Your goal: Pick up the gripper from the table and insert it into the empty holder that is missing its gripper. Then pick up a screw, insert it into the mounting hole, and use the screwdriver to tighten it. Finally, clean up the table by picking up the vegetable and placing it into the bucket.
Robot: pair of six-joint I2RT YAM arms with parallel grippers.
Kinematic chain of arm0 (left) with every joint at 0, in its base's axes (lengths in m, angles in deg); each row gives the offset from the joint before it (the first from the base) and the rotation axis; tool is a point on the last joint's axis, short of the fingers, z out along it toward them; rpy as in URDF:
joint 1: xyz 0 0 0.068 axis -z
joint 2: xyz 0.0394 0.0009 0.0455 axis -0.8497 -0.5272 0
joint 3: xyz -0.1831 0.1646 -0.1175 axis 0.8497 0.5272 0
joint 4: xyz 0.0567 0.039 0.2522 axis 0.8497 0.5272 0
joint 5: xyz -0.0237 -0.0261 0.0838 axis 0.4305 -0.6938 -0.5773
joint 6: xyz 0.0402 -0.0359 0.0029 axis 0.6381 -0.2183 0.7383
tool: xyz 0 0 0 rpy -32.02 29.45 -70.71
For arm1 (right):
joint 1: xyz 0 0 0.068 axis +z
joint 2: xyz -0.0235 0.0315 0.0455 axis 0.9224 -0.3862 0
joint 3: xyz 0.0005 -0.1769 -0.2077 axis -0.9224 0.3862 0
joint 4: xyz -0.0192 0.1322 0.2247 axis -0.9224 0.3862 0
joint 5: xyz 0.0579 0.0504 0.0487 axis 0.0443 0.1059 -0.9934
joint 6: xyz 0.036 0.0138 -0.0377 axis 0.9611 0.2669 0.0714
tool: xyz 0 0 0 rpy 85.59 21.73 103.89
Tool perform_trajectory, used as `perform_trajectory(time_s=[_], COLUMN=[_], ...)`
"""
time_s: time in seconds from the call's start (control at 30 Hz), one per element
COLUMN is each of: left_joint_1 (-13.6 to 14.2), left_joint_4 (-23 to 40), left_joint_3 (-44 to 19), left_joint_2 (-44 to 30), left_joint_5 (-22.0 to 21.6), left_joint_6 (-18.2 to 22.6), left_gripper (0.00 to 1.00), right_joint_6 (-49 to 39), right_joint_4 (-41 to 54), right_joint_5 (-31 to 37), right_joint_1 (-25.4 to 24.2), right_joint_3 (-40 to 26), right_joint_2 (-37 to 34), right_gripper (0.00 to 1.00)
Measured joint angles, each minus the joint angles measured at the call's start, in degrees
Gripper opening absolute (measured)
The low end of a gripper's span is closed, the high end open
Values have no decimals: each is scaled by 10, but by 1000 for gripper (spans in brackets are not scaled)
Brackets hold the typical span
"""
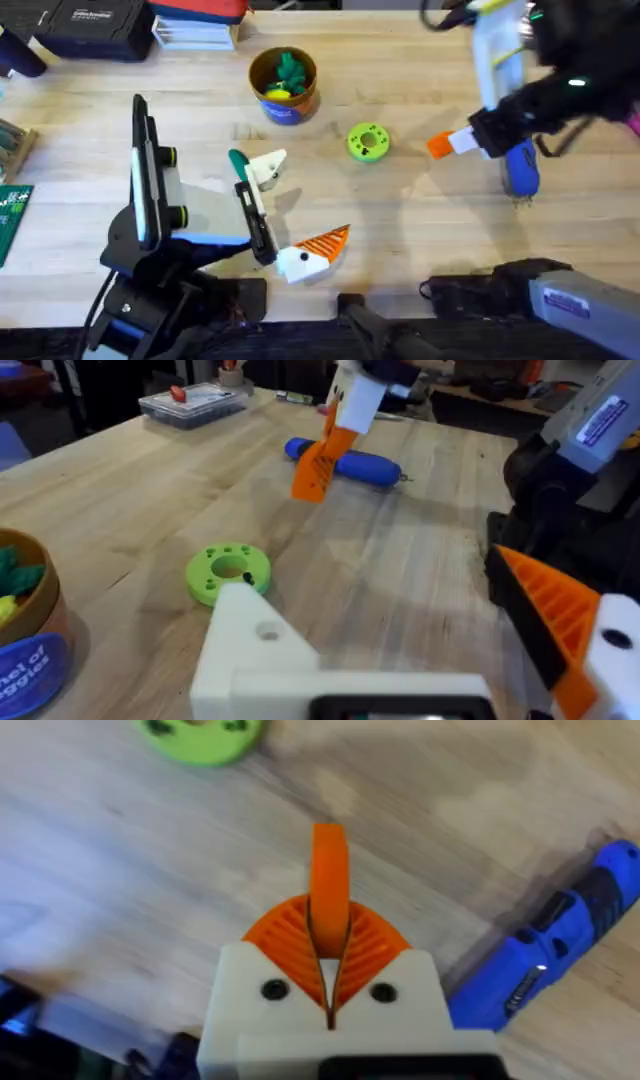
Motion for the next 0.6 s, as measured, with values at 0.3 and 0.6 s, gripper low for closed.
perform_trajectory(time_s=[0.3,0.6], left_joint_1=[0,0], left_joint_4=[0,0], left_joint_3=[0,0], left_joint_2=[0,0], left_joint_5=[2,2], left_joint_6=[0,0], left_gripper=[985,985], right_joint_6=[125,360], right_joint_4=[-72,-265], right_joint_5=[-278,-438], right_joint_1=[-12,92], right_joint_3=[61,198], right_joint_2=[194,199], right_gripper=[15,15])
